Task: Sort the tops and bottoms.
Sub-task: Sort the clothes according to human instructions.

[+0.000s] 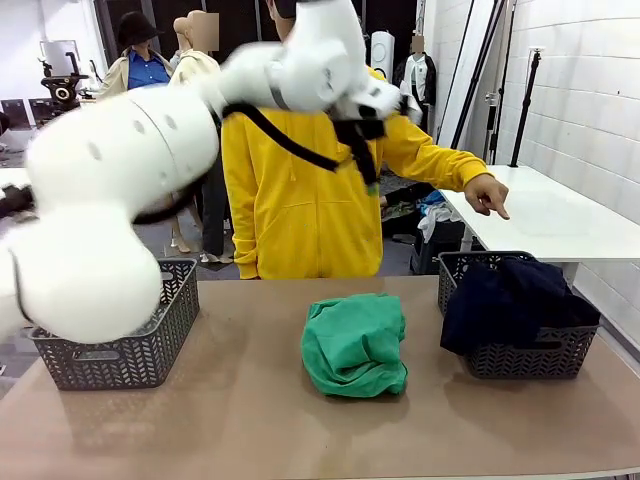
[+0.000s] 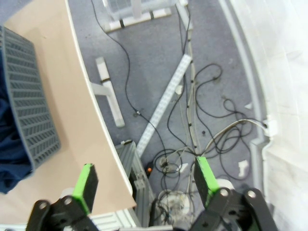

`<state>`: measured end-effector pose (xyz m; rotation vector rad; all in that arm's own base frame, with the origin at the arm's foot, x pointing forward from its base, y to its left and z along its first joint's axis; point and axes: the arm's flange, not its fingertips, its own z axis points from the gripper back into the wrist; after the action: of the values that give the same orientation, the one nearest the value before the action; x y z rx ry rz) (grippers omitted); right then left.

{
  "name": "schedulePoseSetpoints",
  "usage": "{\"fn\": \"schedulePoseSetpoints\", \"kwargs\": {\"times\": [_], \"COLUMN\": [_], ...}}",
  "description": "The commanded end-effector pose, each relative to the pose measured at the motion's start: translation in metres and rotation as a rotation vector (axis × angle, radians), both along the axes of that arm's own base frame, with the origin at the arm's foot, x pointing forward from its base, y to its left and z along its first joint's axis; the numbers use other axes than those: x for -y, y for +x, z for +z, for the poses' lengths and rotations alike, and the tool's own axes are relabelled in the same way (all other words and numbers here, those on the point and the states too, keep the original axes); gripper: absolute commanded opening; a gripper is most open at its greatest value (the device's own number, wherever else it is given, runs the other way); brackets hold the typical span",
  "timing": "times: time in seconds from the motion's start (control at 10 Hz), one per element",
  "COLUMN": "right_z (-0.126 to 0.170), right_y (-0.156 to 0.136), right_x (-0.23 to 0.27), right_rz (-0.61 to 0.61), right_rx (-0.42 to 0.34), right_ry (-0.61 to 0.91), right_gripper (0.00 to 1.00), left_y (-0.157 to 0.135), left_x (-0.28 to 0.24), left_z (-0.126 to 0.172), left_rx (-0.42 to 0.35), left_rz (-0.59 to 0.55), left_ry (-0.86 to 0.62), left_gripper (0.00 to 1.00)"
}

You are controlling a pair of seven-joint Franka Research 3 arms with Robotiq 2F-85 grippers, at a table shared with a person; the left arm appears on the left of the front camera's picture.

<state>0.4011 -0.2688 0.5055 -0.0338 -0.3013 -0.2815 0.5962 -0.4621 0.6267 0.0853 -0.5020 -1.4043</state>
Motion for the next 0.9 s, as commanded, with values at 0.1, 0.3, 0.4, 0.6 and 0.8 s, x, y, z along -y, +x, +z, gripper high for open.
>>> {"fn": "schedulePoseSetpoints", "kwargs": {"times": [0.1, 0.3, 0.4, 0.6, 0.8], "right_z": [-0.001, -0.001, -0.001, -0.001, -0.001], "right_y": [0.000, 0.000, 0.000, 0.000, 0.000], "right_x": [0.000, 0.000, 0.000, 0.000, 0.000], "right_rz": [0.013, 0.013, 0.013, 0.013, 0.013], "right_rx": [-0.003, -0.003, -0.003, -0.003, -0.003], "right_ry": [-0.003, -0.003, -0.003, -0.003, -0.003], "right_gripper": [1.00, 1.00, 1.00, 1.00, 1.00], "left_y": [-0.096, -0.134, -0.148, -0.179, -0.210], "left_x": [-0.128, -0.181, -0.205, -0.241, -0.261], "left_z": [-0.032, -0.059, -0.077, -0.130, -0.178], "left_rx": [-0.103, -0.155, -0.156, -0.067, -0.025], "left_rz": [0.407, 0.541, 0.586, 0.658, 0.738], "left_ry": [0.045, 0.007, -0.039, -0.154, -0.247], "left_gripper": [1.00, 1.00, 1.00, 1.00, 1.00]}}
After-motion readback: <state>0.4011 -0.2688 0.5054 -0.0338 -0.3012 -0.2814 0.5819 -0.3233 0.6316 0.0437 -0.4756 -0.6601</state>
